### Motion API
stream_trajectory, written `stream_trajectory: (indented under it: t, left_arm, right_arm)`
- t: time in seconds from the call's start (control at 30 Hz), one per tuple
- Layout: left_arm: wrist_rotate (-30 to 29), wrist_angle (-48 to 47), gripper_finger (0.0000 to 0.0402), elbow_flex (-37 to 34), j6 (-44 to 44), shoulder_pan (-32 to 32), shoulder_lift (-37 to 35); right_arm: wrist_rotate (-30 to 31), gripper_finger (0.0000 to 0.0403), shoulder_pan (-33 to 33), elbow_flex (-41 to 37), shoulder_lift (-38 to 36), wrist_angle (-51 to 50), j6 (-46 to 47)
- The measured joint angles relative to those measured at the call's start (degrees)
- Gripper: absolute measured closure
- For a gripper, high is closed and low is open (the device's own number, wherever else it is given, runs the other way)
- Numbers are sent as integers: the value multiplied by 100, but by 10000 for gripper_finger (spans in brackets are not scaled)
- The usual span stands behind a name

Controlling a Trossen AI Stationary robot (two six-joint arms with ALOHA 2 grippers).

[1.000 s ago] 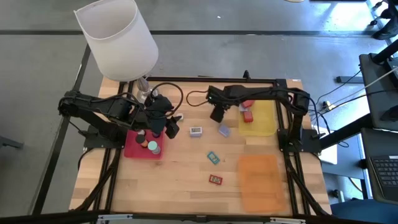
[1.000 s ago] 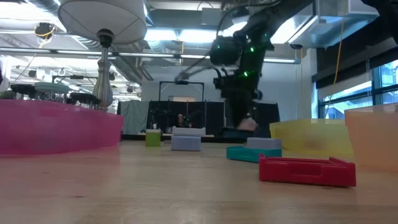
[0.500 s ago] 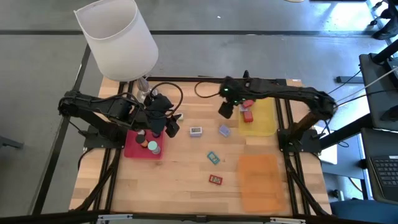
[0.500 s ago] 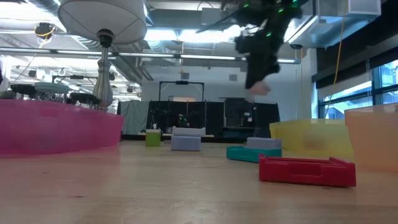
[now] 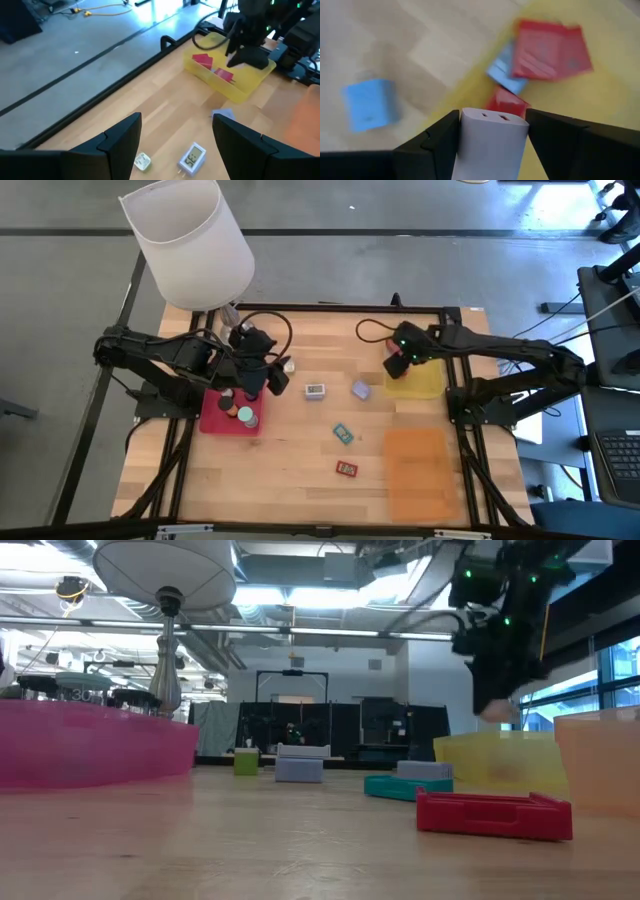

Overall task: Pick & Place Office items
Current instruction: Put the white charger adapter into the yellow bin, then put the right blue charger adapter into the yellow bin

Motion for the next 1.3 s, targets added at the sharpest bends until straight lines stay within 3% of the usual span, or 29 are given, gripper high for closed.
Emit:
stream_trajectory:
  t: [0.13, 0.57, 0.87, 1.13, 1.3]
  left_arm:
    - [-94, 2, 160, 0, 0, 0, 0]
    - [-56, 1, 160, 0, -2, 0, 0]
    - [-46, 2, 160, 0, -2, 0, 0]
    - [-46, -2, 160, 0, -2, 0, 0]
    - [-46, -4, 160, 0, -1, 0, 0]
  right_arm:
    - [306, 190, -9, -306, 162, 313, 223]
    - [317, 189, -262, -594, 1051, 1067, -53]
    - [372, 185, -339, -583, 1156, 1256, -149]
    - [298, 124, -339, -434, 1171, 1191, -253]
    - [308, 92, -339, 113, 1171, 405, -251]
